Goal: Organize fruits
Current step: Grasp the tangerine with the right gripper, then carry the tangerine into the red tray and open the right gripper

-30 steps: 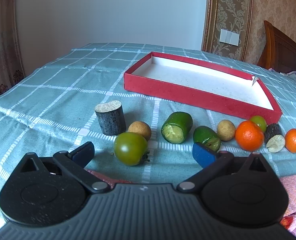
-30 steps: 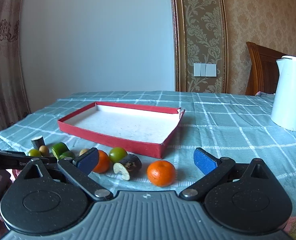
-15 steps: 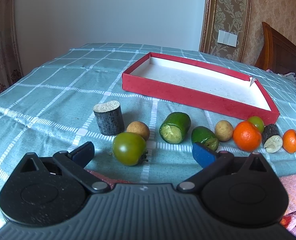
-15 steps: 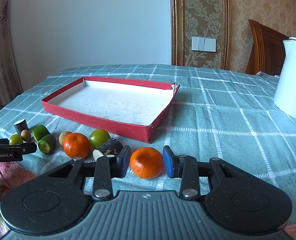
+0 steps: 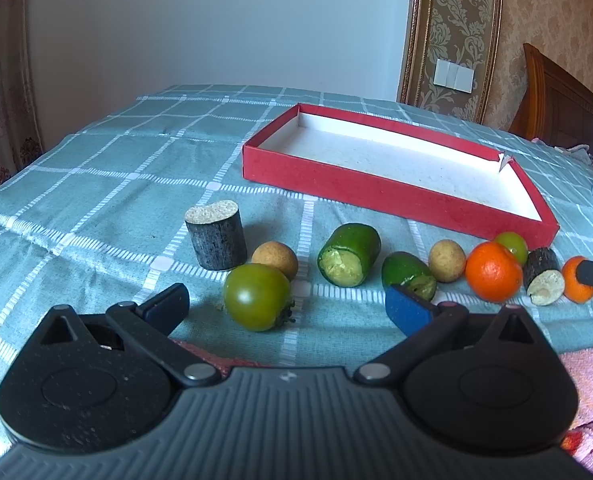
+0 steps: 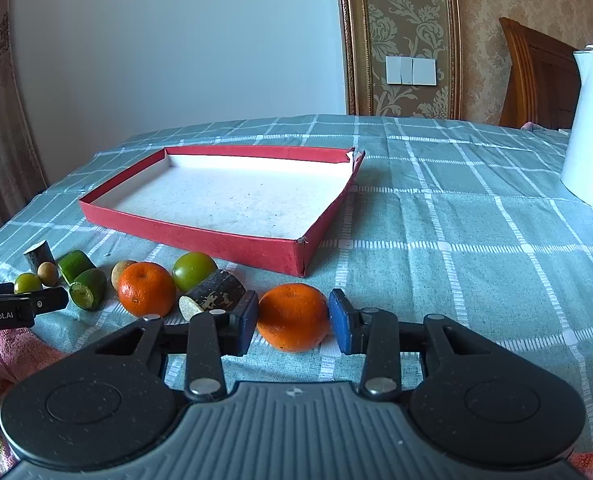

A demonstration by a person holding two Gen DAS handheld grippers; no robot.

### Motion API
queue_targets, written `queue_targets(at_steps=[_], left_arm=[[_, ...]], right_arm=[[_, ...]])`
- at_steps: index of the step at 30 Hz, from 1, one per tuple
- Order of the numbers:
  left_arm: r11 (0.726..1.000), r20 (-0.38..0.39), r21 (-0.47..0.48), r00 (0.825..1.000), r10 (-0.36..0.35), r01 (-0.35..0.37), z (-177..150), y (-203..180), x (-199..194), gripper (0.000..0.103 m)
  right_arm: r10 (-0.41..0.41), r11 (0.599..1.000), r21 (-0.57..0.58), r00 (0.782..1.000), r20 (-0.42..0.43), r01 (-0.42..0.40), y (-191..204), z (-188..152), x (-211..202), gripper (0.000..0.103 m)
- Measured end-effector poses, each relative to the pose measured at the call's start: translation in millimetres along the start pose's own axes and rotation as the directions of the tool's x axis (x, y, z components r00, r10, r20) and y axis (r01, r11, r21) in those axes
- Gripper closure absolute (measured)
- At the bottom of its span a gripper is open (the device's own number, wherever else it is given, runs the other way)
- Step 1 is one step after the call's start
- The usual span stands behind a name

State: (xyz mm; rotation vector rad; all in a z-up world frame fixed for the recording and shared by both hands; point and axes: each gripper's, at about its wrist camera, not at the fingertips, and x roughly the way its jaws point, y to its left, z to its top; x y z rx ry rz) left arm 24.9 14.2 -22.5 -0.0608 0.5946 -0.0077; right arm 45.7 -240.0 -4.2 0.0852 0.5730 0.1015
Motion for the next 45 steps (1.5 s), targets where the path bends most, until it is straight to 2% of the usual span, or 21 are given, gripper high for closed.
queue_targets(at_steps=[3, 4, 5, 6, 8, 10, 14, 19, 21, 23, 26, 28, 30, 34, 38, 42, 45], left_arm=[[1.000, -0.001, -0.002, 1.000, 0.000, 0.000, 0, 0, 0, 0.000], [1.000, -0.001, -0.003, 1.000, -0.001, 0.001, 0, 0, 0, 0.000], [1.000, -0.001, -0.004, 1.000, -0.001, 0.001, 0, 0, 0, 0.000], [1.000, -0.001, -0.004, 1.000, -0.002, 0.002, 1, 0, 0, 0.000], [1.000, -0.003, -0.006, 1.000, -0.004, 0.004, 1, 0, 0, 0.000], [1.000, -0.004, -0.009, 1.000, -0.006, 0.006, 1, 1, 0, 0.000], [1.000, -0.001, -0.010, 1.000, -0.011, 0.011, 1, 2, 0, 0.000], [1.000, 0.001, -0.009, 1.000, -0.012, 0.012, 0, 3, 0, 0.000], [1.000, -0.003, -0.010, 1.000, -0.010, 0.010, 0, 2, 1, 0.000], [1.000, -0.003, -0.007, 1.000, -0.009, 0.009, 0, 2, 0, 0.000], [1.000, -0.008, -0.004, 1.000, -0.007, 0.007, 0, 1, 1, 0.000], [1.000, -0.011, 0.000, 1.000, -0.007, 0.007, 1, 0, 2, 0.000], [1.000, -0.011, 0.002, 1.000, -0.008, 0.008, 1, 0, 2, 0.000], [1.000, -0.013, -0.002, 1.000, -0.009, 0.009, 1, 1, 3, 0.000], [1.000, 0.009, -0.021, 1.000, -0.011, 0.011, 0, 4, 0, 0.000], [0.999, 0.087, -0.044, 0.996, 0.004, -0.001, -2, 9, -13, 0.000], [1.000, 0.146, -0.010, 0.989, 0.007, -0.005, -6, 12, -28, 0.000]], right_arm=[[0.005, 1.000, -0.003, 1.000, -0.005, -0.005, 1, -1, 1, 0.063], [0.002, 1.000, -0.009, 1.000, -0.008, -0.002, 2, -1, 2, 0.060], [0.000, 1.000, -0.008, 1.000, -0.015, 0.000, 2, -2, 4, 0.052], [-0.002, 1.000, -0.001, 1.000, -0.012, 0.002, 2, -4, 5, 0.051], [0.001, 1.000, 0.005, 1.000, 0.000, -0.001, 2, -5, 5, 0.052], [0.013, 1.000, 0.013, 1.000, 0.011, -0.013, 2, -5, 3, 0.062], [0.021, 1.000, 0.020, 0.999, 0.036, -0.022, 4, 3, -4, 0.062], [0.048, 0.999, 0.016, 0.993, 0.107, -0.051, 11, 39, -6, 0.062], [0.053, 0.998, 0.019, 0.993, 0.101, -0.055, 12, 57, 8, 0.062], [0.050, 0.998, 0.044, 0.997, 0.060, -0.052, 10, 70, 31, 0.062], [0.003, 1.000, 0.030, 1.000, 0.028, -0.004, 10, 76, 59, 0.061], [0.005, 1.000, 0.018, 1.000, 0.000, -0.005, 10, 76, 71, 0.061], [-0.001, 1.000, 0.021, 1.000, -0.007, 0.001, 10, 73, 72, 0.060], [-0.021, 0.998, 0.066, 0.997, 0.075, 0.016, 3, 60, 43, 0.059], [-0.026, 0.992, 0.127, 0.995, 0.098, 0.013, 2, 32, 13, 0.045], [-0.022, 0.988, 0.154, 0.995, 0.100, 0.007, 9, 4, -3, 0.045], [-0.019, 0.989, 0.146, 0.994, 0.105, 0.004, 13, -8, -1, 0.044]])
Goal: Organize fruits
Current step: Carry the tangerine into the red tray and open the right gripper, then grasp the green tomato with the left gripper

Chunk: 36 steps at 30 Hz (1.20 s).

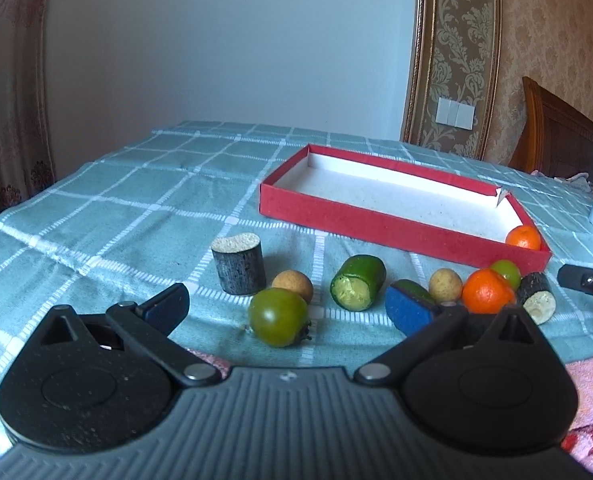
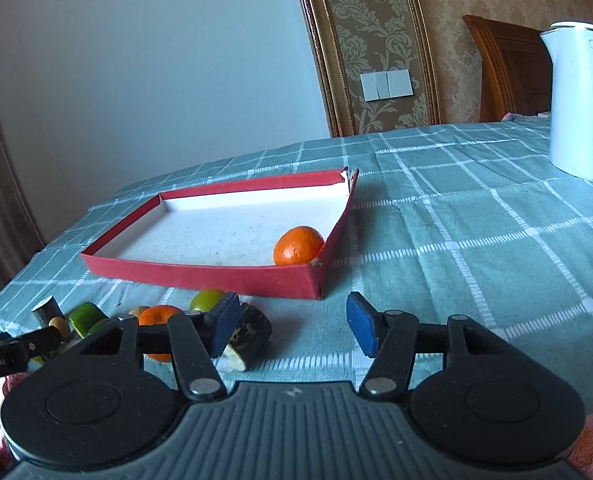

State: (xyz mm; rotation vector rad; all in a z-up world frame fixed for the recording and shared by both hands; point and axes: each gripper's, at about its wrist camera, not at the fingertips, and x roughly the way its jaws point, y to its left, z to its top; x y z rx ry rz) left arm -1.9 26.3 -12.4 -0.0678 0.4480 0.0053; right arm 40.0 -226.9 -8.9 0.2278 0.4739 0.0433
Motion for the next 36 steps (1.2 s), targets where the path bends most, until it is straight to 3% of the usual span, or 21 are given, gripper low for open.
queue_targets(at_steps=[2, 4, 8, 10, 15, 19, 26, 29, 36], left_arm=[[1.000, 0.056, 0.030, 0.998, -0.005, 0.004, -2, 1, -15, 0.000], [0.997, 0.095, 0.070, 0.995, -0.016, 0.009, -5, 0, -27, 0.000], [0.994, 0.087, 0.109, 0.996, -0.016, 0.007, -4, -4, -31, 0.000], [0.993, 0.063, 0.116, 0.998, -0.012, 0.005, -3, -7, -25, 0.015], [0.993, -0.014, 0.118, 1.000, 0.010, -0.008, -3, -13, -4, 0.031], [0.993, -0.078, 0.115, 0.997, 0.023, -0.014, -4, -16, 12, 0.056], [0.996, -0.111, 0.090, 0.993, 0.038, -0.028, -6, -12, 23, 0.064], [0.995, -0.105, 0.094, 0.994, 0.035, -0.025, -6, -12, 22, 0.072], [0.995, -0.101, 0.095, 0.994, 0.027, -0.018, -7, -11, 19, 0.072]], right_arm=[[0.007, 1.000, 0.016, 1.000, -0.024, -0.006, -3, -4, 6, 0.036], [0.021, 0.997, 0.073, 1.000, -0.022, -0.019, -11, -3, 8, 0.034], [0.051, 0.990, 0.131, 0.998, -0.048, -0.045, -20, -6, 13, 0.032], [0.054, 0.990, 0.135, 0.997, -0.049, -0.047, -20, -6, 13, 0.032], [0.055, 0.987, 0.155, 0.997, -0.046, -0.047, -23, -6, 12, 0.032], [0.056, 0.986, 0.159, 0.997, -0.046, -0.048, -24, -6, 12, 0.032], [0.046, 0.987, 0.157, 0.998, -0.047, -0.038, -23, -5, 13, 0.032], [0.044, 0.987, 0.155, 0.998, -0.049, -0.036, -23, -5, 13, 0.032], [0.039, 0.987, 0.158, 0.998, -0.048, -0.031, -23, -5, 12, 0.032]])
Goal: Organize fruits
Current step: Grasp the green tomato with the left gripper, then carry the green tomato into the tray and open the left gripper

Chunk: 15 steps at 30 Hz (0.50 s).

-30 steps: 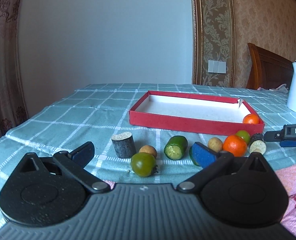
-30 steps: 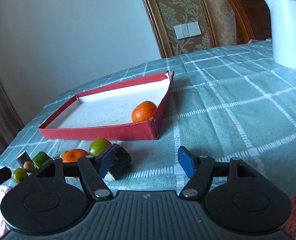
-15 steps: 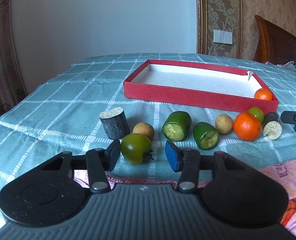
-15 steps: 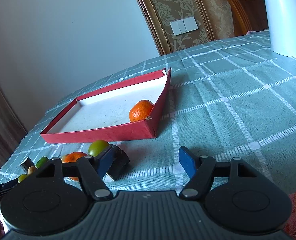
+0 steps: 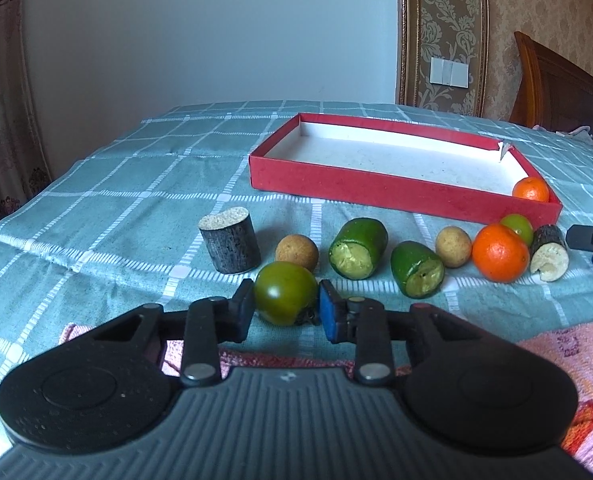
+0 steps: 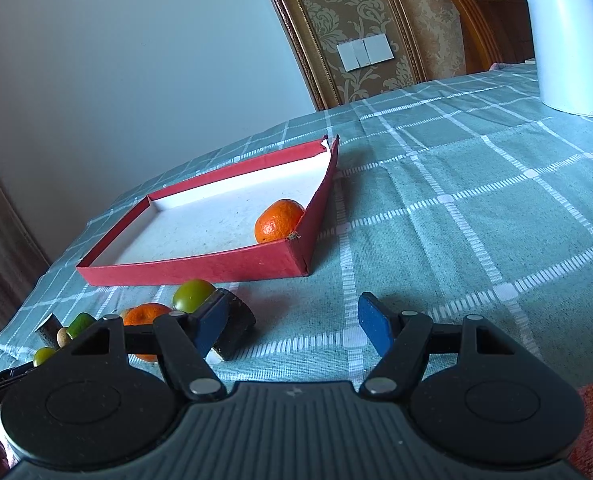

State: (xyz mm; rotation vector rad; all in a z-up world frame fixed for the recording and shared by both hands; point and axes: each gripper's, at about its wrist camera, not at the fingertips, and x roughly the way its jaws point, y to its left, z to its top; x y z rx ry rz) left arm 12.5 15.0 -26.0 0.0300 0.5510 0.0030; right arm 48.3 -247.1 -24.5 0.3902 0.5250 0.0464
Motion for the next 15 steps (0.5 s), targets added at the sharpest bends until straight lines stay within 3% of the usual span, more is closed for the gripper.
queue_targets(at_steps=[7, 11, 15], left_arm=[[1.000, 0.044, 0.013, 0.999, -0.024, 0.024, 12, -3, -20, 0.072], [0.998, 0.100, 0.047, 0.994, -0.051, 0.047, 46, -13, -26, 0.073], [0.994, 0.135, 0.100, 0.990, -0.048, 0.035, 80, -35, -6, 0.072]], right_arm=[[-0.003, 1.000, 0.004, 1.000, 0.001, 0.003, -1, 0, 0, 0.032], [-0.003, 1.000, 0.003, 1.000, 0.001, 0.003, -1, 0, 0, 0.032], [0.001, 1.000, 0.009, 1.000, 0.003, -0.001, -1, 0, 0, 0.032]])
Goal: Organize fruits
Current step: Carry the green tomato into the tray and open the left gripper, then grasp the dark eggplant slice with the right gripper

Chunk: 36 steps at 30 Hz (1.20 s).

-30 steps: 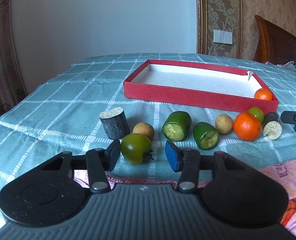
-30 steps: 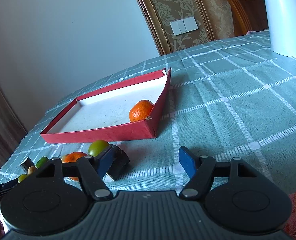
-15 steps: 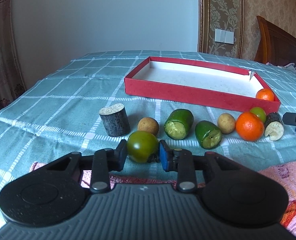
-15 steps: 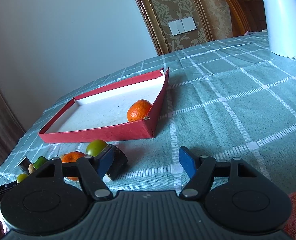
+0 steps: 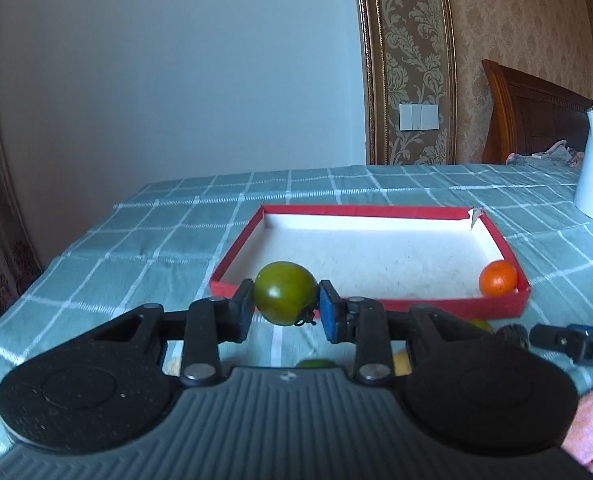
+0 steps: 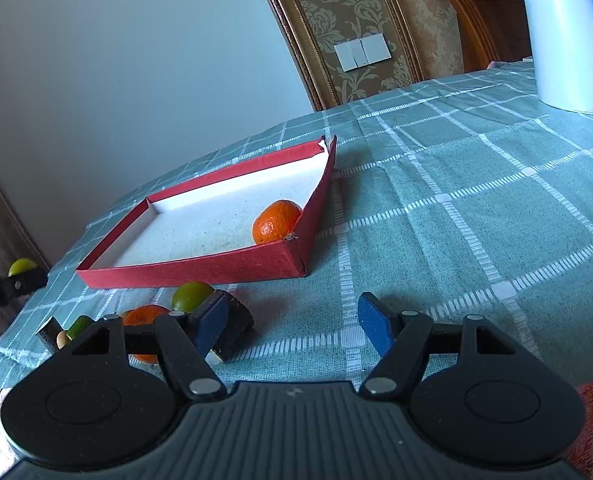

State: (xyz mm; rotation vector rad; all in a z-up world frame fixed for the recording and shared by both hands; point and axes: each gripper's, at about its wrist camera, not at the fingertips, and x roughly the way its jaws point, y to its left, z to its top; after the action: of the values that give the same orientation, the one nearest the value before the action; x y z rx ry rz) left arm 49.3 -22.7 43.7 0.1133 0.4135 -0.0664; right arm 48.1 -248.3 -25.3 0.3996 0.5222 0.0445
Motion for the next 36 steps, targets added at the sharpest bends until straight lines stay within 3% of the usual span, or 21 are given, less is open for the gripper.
queue_targets(at_steps=[6, 8, 10, 12, 16, 21, 25, 28, 33, 36], left_arm=[[1.000, -0.048, 0.008, 0.999, -0.004, 0.004, 23, -18, 58, 0.069], [1.000, -0.053, 0.015, 0.998, 0.020, -0.020, 23, -20, 69, 0.054], [1.000, -0.043, 0.009, 0.999, 0.024, -0.024, 22, -20, 68, 0.029], [1.000, -0.020, -0.003, 1.000, 0.020, -0.020, 18, -16, 58, 0.014], [1.000, 0.028, -0.010, 0.999, 0.028, -0.027, 5, -6, 23, 0.001], [0.997, 0.019, -0.078, 1.000, 0.002, -0.001, -23, 22, -16, 0.000], [0.991, -0.008, -0.136, 1.000, 0.017, -0.018, -47, 46, -33, 0.000], [0.986, -0.020, -0.156, 0.999, 0.049, -0.052, -59, 58, -34, 0.000], [0.978, -0.048, -0.197, 0.997, 0.062, -0.071, -75, 71, -27, 0.000], [0.977, -0.058, -0.199, 0.996, 0.067, -0.077, -80, 72, -22, 0.000]], right_arm=[[0.008, 1.000, 0.011, 1.000, 0.002, -0.008, -2, -1, -1, 0.032], [0.010, 1.000, 0.015, 1.000, 0.002, -0.010, -2, 0, -1, 0.032], [0.012, 1.000, 0.017, 1.000, 0.003, -0.012, -3, 0, -1, 0.032], [0.017, 1.000, 0.018, 1.000, 0.002, -0.017, -3, 0, -1, 0.032], [0.023, 0.999, 0.023, 1.000, 0.004, -0.023, -4, 0, -2, 0.032], [0.067, 0.998, -0.010, 0.998, 0.006, -0.067, 0, 0, -3, 0.031], [0.083, 0.979, -0.187, 0.996, -0.013, -0.084, 22, -1, -12, 0.031], [0.102, 0.945, -0.310, 0.995, -0.020, -0.103, 37, 3, -19, 0.031], [0.118, 0.849, -0.509, 0.989, -0.085, -0.145, 57, 11, -12, 0.032], [0.100, 0.807, -0.567, 0.985, -0.141, -0.163, 63, 12, -1, 0.050]])
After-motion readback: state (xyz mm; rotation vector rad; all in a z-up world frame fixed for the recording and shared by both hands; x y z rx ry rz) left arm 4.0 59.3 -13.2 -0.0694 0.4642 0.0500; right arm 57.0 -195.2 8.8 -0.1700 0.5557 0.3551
